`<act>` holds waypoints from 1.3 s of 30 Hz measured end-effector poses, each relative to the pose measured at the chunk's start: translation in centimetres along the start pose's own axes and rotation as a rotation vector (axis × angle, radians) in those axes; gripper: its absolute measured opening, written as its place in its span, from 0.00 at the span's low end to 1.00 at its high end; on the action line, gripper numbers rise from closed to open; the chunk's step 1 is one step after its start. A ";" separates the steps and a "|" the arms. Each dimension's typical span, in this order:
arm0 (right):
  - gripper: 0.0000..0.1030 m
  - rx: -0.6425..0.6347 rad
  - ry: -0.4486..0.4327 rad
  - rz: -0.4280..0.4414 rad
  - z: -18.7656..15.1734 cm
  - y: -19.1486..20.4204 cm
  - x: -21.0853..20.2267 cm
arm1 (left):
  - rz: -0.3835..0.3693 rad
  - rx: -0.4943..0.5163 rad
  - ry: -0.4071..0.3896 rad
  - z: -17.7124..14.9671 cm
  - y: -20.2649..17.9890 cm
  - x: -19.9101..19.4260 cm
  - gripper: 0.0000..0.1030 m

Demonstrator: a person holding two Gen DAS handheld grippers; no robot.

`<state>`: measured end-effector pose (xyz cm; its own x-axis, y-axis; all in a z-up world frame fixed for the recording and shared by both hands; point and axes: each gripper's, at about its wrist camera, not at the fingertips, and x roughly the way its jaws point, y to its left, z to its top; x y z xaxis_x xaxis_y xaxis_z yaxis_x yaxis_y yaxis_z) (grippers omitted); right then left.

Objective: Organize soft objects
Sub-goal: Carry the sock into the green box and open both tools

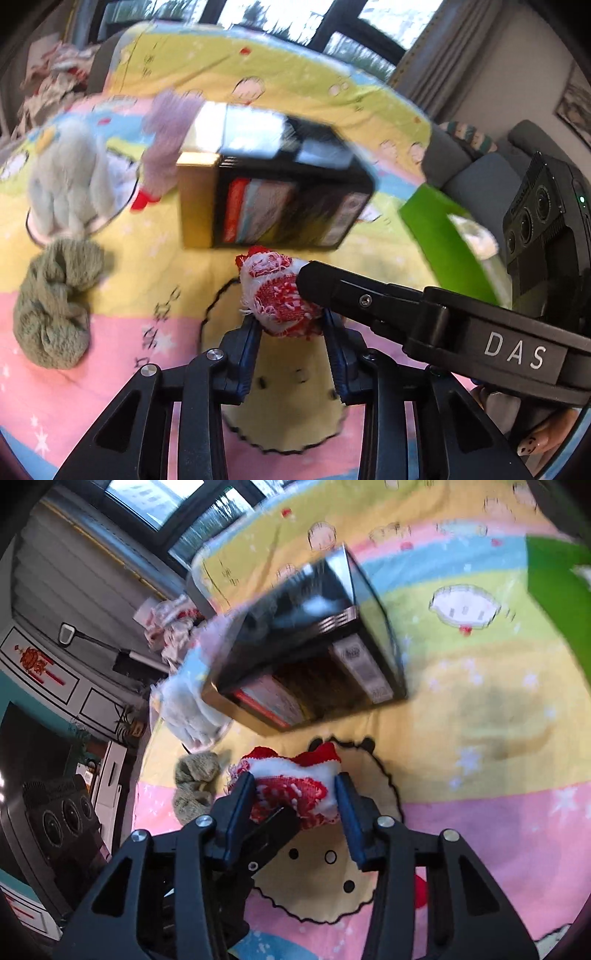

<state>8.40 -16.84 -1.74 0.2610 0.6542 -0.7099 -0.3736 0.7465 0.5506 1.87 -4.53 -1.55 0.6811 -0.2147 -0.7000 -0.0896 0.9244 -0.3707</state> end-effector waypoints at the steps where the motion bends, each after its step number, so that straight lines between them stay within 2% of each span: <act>1: 0.44 -0.007 -0.030 -0.001 0.2 0.1 -1.2 | -0.010 0.009 -0.013 0.4 -0.6 -0.3 0.33; 4: 0.44 -0.016 -0.101 -0.014 0.8 0.1 -4.0 | -0.043 0.061 -0.049 1.4 -3.3 -1.1 0.33; 10: 0.44 -0.007 -0.282 -0.096 2.0 -1.4 -11.3 | -0.130 0.199 -0.096 4.0 -10.1 -1.5 0.33; 14: 0.44 0.034 -0.388 -0.164 2.7 -3.9 -15.9 | -0.191 0.302 -0.092 5.4 -15.1 -0.5 0.33; 21: 0.43 0.121 -0.503 -0.280 3.2 -8.5 -21.3 | -0.306 0.428 -0.057 6.1 -22.6 2.7 0.33; 25: 0.43 0.202 -0.516 -0.320 2.5 -11.7 -22.1 | -0.343 0.469 0.010 5.3 -25.1 5.5 0.33; 30: 0.43 0.313 -0.472 -0.375 2.0 -15.4 -21.4 | -0.380 0.468 0.125 4.0 -26.7 9.6 0.33; 39: 0.44 0.414 -0.416 -0.474 1.6 -18.7 -20.8 | -0.381 0.489 0.236 2.6 -28.9 13.2 0.33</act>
<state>11.41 -44.20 3.46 0.6559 0.1825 -0.7324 0.2057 0.8904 0.4061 15.31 -33.29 1.49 0.4172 -0.5665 -0.7106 0.5040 0.7949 -0.3378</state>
